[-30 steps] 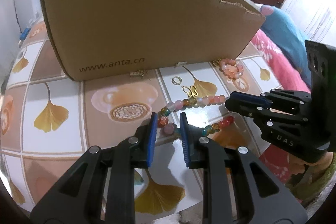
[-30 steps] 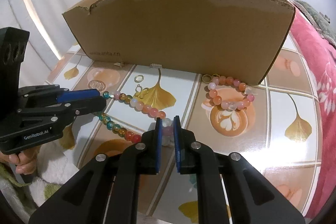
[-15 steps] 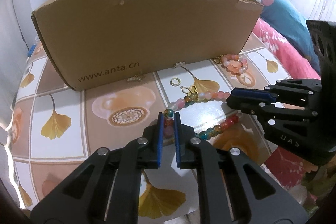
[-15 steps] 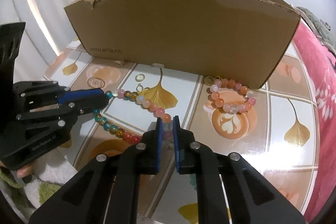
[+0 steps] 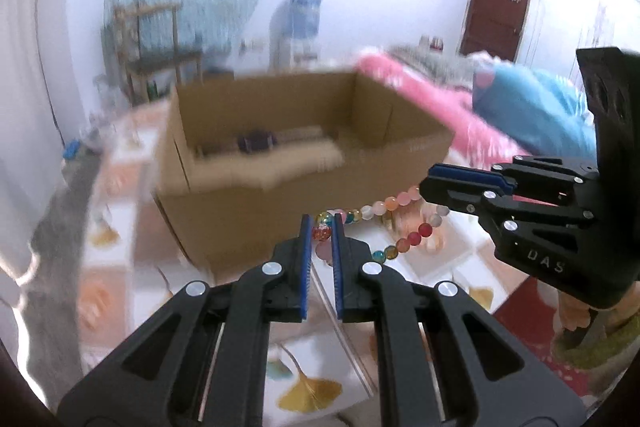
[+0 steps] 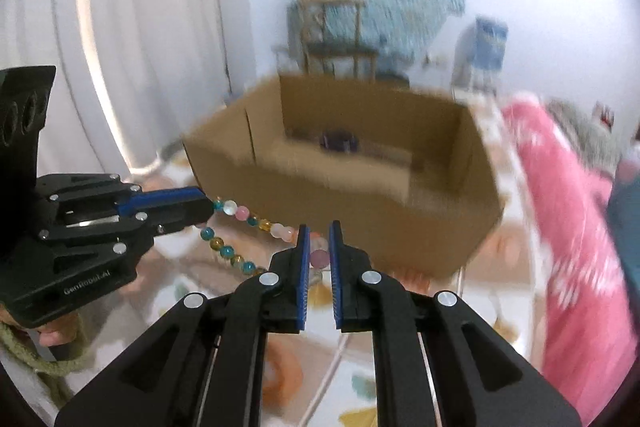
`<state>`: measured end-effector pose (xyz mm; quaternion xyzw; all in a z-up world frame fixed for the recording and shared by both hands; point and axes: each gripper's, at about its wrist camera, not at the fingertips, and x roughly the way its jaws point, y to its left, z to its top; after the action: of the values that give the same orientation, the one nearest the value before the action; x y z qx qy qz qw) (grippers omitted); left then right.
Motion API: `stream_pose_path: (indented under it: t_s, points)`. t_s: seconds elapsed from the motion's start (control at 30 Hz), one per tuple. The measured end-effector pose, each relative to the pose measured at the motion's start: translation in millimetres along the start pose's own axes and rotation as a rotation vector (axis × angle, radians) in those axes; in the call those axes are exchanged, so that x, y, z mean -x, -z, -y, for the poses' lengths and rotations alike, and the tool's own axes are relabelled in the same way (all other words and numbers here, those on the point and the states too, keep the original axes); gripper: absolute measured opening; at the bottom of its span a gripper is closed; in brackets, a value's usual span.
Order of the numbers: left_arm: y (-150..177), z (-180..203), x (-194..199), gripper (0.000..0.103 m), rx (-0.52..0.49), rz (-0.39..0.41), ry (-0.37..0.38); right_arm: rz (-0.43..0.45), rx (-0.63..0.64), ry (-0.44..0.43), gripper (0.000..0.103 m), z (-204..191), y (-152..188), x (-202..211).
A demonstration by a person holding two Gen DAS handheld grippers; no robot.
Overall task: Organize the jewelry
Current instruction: 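Lift the bead bracelet with both tools and carry it over the box, then lower the bead bracelet into the box and open both tools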
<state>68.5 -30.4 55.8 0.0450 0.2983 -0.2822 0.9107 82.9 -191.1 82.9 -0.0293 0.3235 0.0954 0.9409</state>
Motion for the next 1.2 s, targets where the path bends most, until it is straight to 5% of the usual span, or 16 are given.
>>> stream_pose_path:
  t_s: [0.23, 0.43, 0.63, 0.77, 1.0, 1.13, 1.2]
  points:
    - [-58.5, -18.4, 12.1, 0.009, -0.074, 0.126, -0.049, 0.103, 0.126, -0.033, 0.01, -2.2, -78.5, -8.7]
    - [-89.8, -63.8, -66.0, 0.009, -0.061, -0.062, -0.07, -0.167, 0.032, -0.19, 0.01, 31.7, -122.9, -112.2]
    - [-90.6, -95.7, -133.9, 0.009, -0.034, -0.268, -0.093, -0.413, -0.067, -0.262, 0.01, 56.3, -123.2, -199.6]
    - [-79.7, -95.6, -146.1, 0.009, -0.076, -0.32, -0.134, -0.503, -0.133, -0.285, 0.01, 61.9, -116.6, -229.4]
    - [-82.1, -102.3, -145.3, 0.011, -0.062, -0.31, -0.131, -0.497, -0.17, -0.276, 0.023, 67.0, -118.4, -232.0]
    - [-85.1, -100.9, -129.4, 0.038, -0.054, -0.251, -0.139, -0.39, -0.128, -0.241, 0.034, 70.3, -123.7, -203.0]
    - [-86.4, -100.7, -113.4, 0.043, -0.053, -0.213, -0.144, -0.342, -0.121, -0.226, 0.035, 75.7, -125.4, -184.3]
